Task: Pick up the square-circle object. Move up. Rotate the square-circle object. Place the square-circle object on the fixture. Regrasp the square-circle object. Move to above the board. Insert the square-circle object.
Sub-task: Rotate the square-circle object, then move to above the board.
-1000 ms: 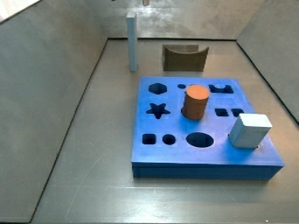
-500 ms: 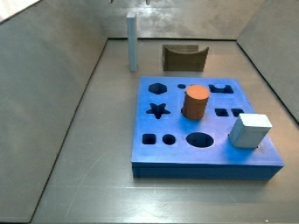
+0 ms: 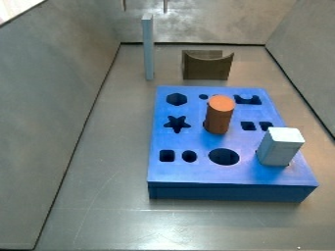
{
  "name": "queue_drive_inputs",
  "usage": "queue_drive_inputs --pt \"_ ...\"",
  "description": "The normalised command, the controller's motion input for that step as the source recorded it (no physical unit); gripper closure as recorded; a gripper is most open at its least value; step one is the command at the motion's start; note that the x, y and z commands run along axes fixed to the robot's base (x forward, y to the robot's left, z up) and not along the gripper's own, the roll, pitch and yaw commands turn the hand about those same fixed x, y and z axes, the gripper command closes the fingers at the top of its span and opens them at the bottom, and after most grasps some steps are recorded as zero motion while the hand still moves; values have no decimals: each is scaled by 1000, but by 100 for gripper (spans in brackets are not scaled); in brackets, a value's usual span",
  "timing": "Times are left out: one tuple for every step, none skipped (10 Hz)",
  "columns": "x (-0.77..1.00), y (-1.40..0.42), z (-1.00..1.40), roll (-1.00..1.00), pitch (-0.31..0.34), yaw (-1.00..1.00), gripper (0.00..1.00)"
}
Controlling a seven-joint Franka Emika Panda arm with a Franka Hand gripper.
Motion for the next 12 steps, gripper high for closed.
queue_drive_inputs --pt "18 3 -915 -37 -27 65 0" --pt "12 1 -755 -18 -43 53 0" --pt "7 2 -538 7 -55 45 0" --pt "8 2 -383 24 -59 39 0" --pt "12 3 -282 34 -59 35 0" --pt "0 0 0 52 -47 28 100" --pt "-70 -20 1000 194 -179 90 100" --pt "-77 -23 1000 188 -159 90 100" --pt "-81 -27 1000 170 -117 82 100" --pt "-72 -27 1000 142 -58 70 100" --pt "-62 -28 1000 113 -3 57 100" --pt "-57 -31 1000 79 31 51 100"
